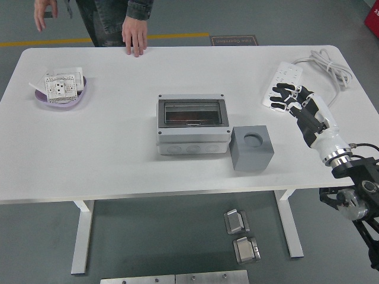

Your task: Pick up the cylinder from the cube,place it in the box,flap close box

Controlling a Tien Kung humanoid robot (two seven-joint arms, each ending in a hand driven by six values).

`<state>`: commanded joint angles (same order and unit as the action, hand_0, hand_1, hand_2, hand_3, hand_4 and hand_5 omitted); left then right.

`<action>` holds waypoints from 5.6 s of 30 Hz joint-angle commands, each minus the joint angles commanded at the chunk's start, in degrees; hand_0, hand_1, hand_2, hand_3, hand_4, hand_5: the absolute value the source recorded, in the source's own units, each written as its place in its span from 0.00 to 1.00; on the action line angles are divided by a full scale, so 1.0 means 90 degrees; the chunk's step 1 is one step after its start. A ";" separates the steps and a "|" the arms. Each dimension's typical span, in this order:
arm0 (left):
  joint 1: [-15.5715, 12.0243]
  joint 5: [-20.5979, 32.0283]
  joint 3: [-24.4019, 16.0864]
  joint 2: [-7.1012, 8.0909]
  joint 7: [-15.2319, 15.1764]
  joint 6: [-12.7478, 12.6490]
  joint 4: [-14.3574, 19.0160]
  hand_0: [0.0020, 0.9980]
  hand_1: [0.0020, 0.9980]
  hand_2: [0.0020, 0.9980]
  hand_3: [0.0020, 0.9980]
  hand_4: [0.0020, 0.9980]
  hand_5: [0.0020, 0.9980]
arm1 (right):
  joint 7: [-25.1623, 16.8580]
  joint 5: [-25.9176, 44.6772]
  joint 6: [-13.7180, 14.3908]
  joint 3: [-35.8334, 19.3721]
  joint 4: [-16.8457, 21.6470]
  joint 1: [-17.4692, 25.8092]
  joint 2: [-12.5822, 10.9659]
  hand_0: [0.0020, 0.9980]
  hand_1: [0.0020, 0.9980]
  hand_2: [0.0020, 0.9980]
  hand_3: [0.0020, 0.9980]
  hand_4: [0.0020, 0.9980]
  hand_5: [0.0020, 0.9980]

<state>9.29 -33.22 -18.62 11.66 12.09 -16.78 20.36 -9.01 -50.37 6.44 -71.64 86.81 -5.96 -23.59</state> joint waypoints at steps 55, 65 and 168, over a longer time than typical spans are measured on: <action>-0.0029 0.0150 0.0085 0.0021 -0.0006 0.0004 -0.0051 0.62 0.63 0.59 0.68 0.71 0.26 | 0.0943 0.1344 -0.1860 -0.1755 0.0254 0.0288 -0.0212 0.78 0.60 0.67 0.70 0.78 0.59; -0.0014 0.0144 0.0118 0.0043 -0.0009 -0.0001 -0.0046 0.62 0.63 0.59 0.68 0.71 0.26 | 0.0833 0.3365 -0.2801 -0.1435 0.0234 0.0136 0.0123 0.68 0.50 0.62 0.57 0.77 0.60; -0.0059 0.0142 0.0026 0.0056 -0.0016 0.0065 -0.0064 0.62 0.63 0.60 0.68 0.71 0.26 | 0.0385 -0.1208 0.0953 -0.0105 0.0109 -0.0371 0.0039 0.72 0.67 0.71 0.72 0.72 0.53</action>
<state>8.75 -31.94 -18.39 12.17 11.95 -16.20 19.79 -5.54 -61.24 15.02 -72.58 87.79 -9.29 -23.25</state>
